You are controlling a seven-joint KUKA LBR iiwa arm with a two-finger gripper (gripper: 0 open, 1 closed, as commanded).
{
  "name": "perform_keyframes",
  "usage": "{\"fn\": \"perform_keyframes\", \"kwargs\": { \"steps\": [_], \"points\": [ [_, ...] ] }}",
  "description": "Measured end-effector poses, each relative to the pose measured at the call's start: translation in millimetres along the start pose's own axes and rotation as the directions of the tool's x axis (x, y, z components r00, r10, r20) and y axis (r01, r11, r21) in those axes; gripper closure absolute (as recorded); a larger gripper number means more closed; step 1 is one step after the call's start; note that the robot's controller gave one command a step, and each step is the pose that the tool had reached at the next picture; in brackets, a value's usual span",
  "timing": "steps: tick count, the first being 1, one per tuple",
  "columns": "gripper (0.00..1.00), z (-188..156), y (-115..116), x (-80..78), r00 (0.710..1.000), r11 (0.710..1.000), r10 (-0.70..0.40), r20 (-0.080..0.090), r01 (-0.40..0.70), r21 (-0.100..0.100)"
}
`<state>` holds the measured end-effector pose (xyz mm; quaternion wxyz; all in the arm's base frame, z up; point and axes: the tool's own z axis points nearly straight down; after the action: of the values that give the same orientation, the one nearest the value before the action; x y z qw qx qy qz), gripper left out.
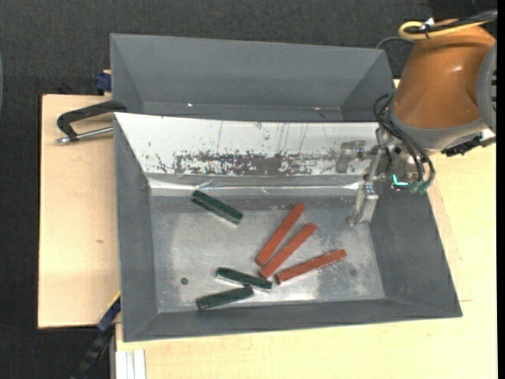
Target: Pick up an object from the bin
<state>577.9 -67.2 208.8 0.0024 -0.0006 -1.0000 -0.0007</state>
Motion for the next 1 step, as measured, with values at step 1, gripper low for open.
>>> {"fn": "perform_keyframes", "kwargs": {
  "steps": [1],
  "points": [
    [0.0,-4.6,0.1,-1.6,1.0,1.0,-0.001,0.009,0.001,0.001]
  ]
}}
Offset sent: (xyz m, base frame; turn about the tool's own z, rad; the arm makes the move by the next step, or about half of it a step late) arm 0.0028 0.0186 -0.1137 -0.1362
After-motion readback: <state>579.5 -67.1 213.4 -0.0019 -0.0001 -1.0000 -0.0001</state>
